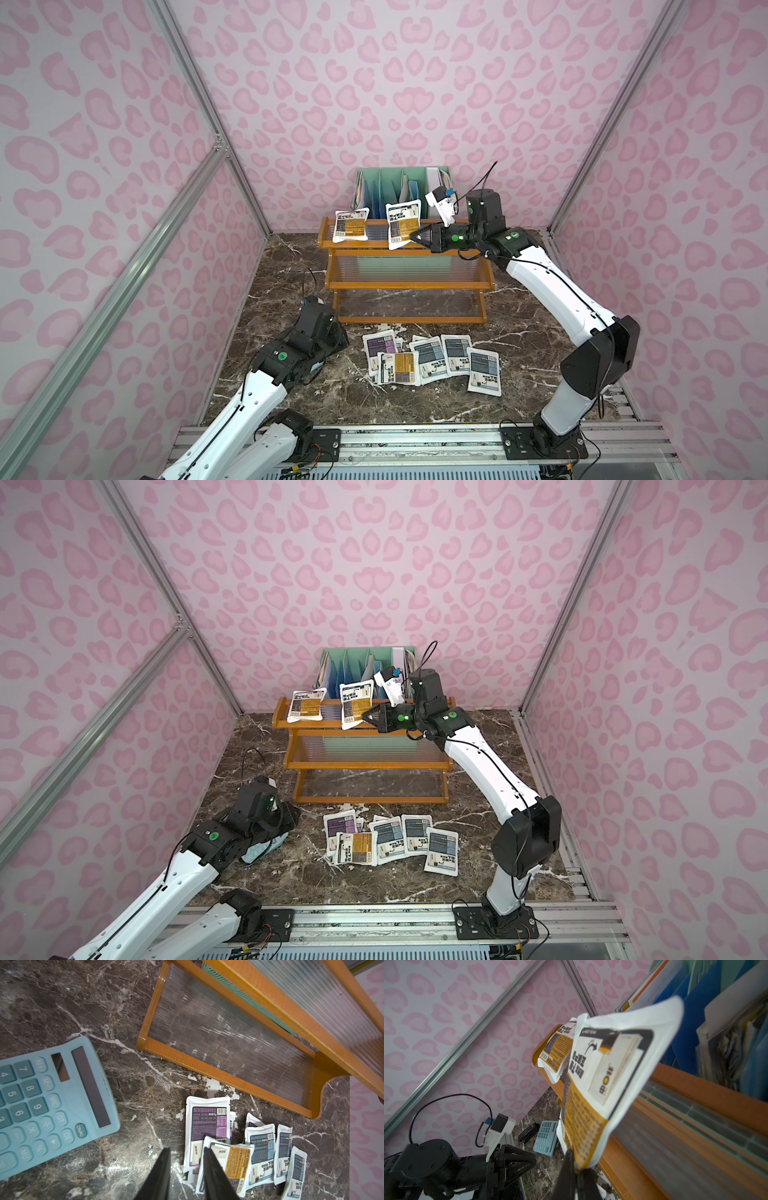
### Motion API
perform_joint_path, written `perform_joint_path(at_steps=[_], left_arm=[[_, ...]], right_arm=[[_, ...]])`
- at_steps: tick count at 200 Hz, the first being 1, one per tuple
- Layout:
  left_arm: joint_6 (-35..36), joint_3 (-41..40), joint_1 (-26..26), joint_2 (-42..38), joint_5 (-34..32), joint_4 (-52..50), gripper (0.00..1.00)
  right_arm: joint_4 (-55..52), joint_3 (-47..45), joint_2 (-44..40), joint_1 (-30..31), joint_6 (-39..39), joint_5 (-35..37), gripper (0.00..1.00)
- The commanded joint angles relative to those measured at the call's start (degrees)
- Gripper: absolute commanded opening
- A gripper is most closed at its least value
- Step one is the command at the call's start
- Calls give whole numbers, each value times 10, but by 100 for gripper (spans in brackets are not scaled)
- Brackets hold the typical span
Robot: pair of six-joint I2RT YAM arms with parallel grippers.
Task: Place the bagged coffee beans on the shelf by color
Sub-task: Place the bagged coffee beans on the shelf.
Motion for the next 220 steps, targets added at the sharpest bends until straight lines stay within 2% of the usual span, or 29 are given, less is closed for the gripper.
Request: perform_joint_path(at_steps=[1,31,76,154,194,209,220], left_arm=[[1,-1,0,-3,-2,-5,31],[3,-1,0,-5,-2,-10,31],[0,-1,0,-10,-2,-12,31],[2,-4,0,-2,3,-8,31],[6,-5,0,8,15,-3,32],[6,-10,0,11,28,2,34],[6,-17,0,14,43,8,36]], right_arm=[[48,-19,-4,-13,40,-24,7],[49,-25,3,-23,42,-26,12],[7,3,31,-25,18,-6,25],[-84,30,4,-3,-64,123,69],[-126,21,-67,42,-118,255,72],[-100,-37,-127,67,-130,288,72],[-69,-99,-176,79,-126,277,72]])
